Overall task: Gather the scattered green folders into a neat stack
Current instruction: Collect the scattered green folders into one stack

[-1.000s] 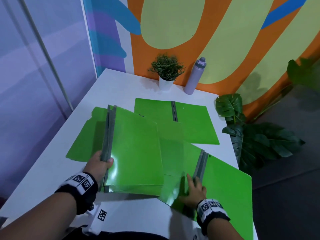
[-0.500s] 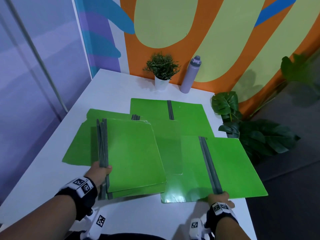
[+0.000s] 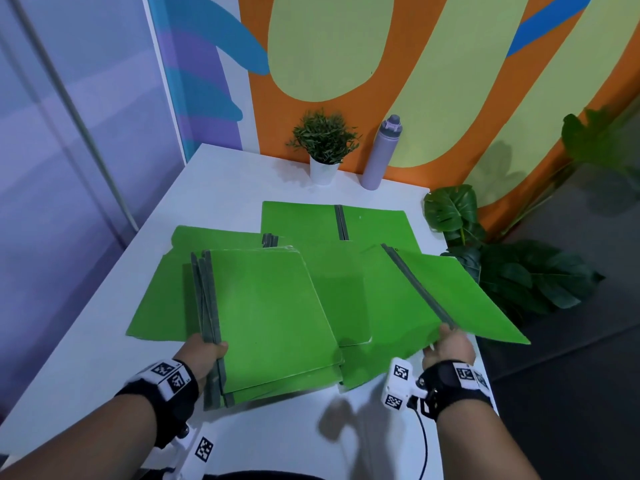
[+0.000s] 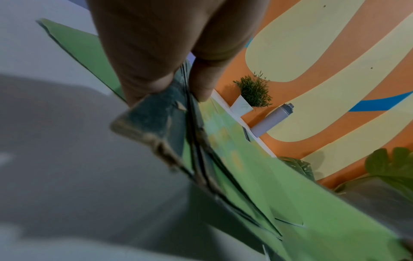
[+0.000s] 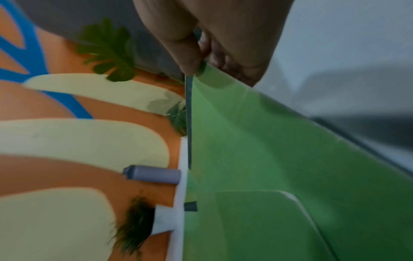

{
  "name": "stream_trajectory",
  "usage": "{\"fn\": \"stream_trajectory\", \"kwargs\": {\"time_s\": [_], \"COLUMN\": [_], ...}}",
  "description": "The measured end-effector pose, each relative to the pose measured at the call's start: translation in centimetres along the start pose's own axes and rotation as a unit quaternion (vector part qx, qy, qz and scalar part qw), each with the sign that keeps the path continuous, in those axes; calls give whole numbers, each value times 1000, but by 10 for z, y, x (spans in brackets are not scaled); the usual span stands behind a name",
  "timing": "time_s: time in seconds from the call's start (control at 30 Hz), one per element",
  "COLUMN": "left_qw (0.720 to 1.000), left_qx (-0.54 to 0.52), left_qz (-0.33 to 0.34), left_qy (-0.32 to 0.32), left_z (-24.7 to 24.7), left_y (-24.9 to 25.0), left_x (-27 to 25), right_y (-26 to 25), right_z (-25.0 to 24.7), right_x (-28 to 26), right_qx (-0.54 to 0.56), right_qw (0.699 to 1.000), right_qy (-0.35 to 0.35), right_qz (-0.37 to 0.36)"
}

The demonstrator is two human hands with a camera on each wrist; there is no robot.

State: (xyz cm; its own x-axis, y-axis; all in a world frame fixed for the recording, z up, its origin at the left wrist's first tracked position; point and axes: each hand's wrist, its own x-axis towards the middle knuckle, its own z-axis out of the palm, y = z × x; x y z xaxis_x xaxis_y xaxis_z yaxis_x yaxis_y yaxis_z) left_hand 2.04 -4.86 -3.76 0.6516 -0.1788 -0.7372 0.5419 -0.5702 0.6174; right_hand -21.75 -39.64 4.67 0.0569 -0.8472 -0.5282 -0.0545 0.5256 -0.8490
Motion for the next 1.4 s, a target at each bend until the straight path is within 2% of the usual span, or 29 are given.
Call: {"fn": "stream_trajectory", "kwargs": {"time_s": [0.07,0.13,0.23,0.33,0.4,0.5,0.6,0.67,0.77,0.87,0.97,1.0,1.03,1.07,1.17,1.23,1.3,1.4], "left_qw": [1000,1000,998,993,989,986,986,990,998,1000,999,999,999,999,999,997,993,982], "left_qx": [-11,-19,-67,-112,-142,-160,-150,-125,-45,-14,3,-3,-11,-18,-20,-17,7,53], "left_qz": [-2,12,12,-8,-14,-3,-5,-6,-2,-10,-17,-12,-4,6,47,79,113,153], "left_qy": [2,4,1,-30,-44,-42,-68,-69,-43,3,29,33,35,35,16,-14,-45,-99], "left_z": [-2,-4,-1,2,5,9,8,8,16,27,30,28,25,22,12,6,2,-2], "left_y": [5,19,24,27,31,34,43,45,45,45,43,42,42,43,48,49,50,50], "left_x": [-4,-27,-41,-47,-53,-55,-68,-74,-74,-73,-74,-72,-70,-68,-71,-78,-87,-97], "right_y": [-25,-49,-73,-74,-53,2,58,86,112,118,113,109,105,101,85,73,63,59], "right_z": [17,33,51,70,84,96,93,85,75,66,57,54,52,50,52,59,62,58], "right_x": [-16,-41,-71,-94,-102,-110,-124,-129,-132,-130,-120,-116,-111,-105,-82,-64,-53,-45], "right_qx": [50,128,141,86,23,-107,-247,-302,-361,-406,-456,-468,-470,-461,-443,-474,-485,-357], "right_qw": [991,966,933,898,878,855,802,755,670,606,529,525,542,572,693,750,804,893], "right_qy": [63,72,11,-89,-181,-282,-380,-443,-499,-540,-524,-503,-475,-440,-322,-270,-262,-273], "right_qz": [-108,-211,-330,-422,-442,-421,-390,-377,-414,-420,-488,-503,-509,-517,-468,-374,-225,-23]}}
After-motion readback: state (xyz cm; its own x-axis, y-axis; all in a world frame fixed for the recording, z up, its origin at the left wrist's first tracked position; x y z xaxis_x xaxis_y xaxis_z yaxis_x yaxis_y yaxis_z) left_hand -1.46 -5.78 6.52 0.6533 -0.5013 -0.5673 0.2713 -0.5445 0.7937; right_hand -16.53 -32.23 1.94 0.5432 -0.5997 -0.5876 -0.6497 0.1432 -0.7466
